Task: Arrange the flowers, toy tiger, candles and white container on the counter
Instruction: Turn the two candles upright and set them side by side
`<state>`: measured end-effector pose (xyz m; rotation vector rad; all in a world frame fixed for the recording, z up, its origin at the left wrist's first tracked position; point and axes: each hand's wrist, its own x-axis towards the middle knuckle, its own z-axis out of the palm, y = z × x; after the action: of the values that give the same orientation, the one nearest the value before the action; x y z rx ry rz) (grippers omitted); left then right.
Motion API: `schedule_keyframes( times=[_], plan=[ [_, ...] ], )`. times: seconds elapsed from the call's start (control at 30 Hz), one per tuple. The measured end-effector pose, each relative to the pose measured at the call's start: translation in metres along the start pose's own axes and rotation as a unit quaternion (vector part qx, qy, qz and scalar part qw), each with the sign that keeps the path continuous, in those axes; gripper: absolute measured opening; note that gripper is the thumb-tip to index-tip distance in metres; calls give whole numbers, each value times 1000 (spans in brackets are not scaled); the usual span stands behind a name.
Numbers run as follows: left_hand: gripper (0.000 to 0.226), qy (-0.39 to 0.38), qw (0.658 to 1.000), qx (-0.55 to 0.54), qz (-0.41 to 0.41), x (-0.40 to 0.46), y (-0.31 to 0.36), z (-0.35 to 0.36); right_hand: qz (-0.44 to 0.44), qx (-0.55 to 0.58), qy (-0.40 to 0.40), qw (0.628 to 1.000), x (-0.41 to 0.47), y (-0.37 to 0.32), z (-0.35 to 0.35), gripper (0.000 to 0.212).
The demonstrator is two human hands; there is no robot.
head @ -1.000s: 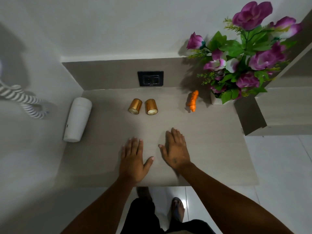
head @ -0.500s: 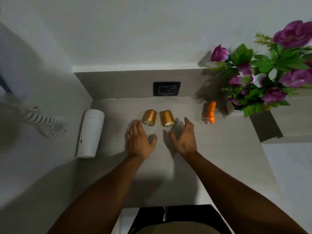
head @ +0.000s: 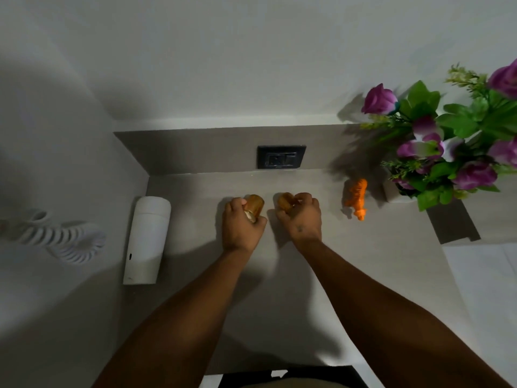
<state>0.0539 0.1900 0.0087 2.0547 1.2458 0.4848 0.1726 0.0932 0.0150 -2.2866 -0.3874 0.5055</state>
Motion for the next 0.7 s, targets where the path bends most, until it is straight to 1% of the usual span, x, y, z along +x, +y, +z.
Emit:
schedule_keyframes(
  times=[0.1, 0.2, 0.37, 0.53, 0.7],
  plan=[
    [48, 16, 999, -26, 16, 13, 2, -4, 1, 13, 33, 999, 12, 2, -11, 62],
    [39, 18, 999, -30, 18, 25, 5, -6, 13, 7, 36, 999, 26, 4, -20, 65],
    [42, -4, 999, -27, 35, 37, 7, -3, 29, 11, 50, 998, 41, 5, -27, 67],
    [39, 8, 998, -59, 38, 40, 9, 2, 21, 32, 53, 998, 48, 14, -26, 64],
    [51, 2, 996, -75, 39, 34, -1, 6, 64, 48, 37, 996, 51, 28, -20, 55]
  ],
)
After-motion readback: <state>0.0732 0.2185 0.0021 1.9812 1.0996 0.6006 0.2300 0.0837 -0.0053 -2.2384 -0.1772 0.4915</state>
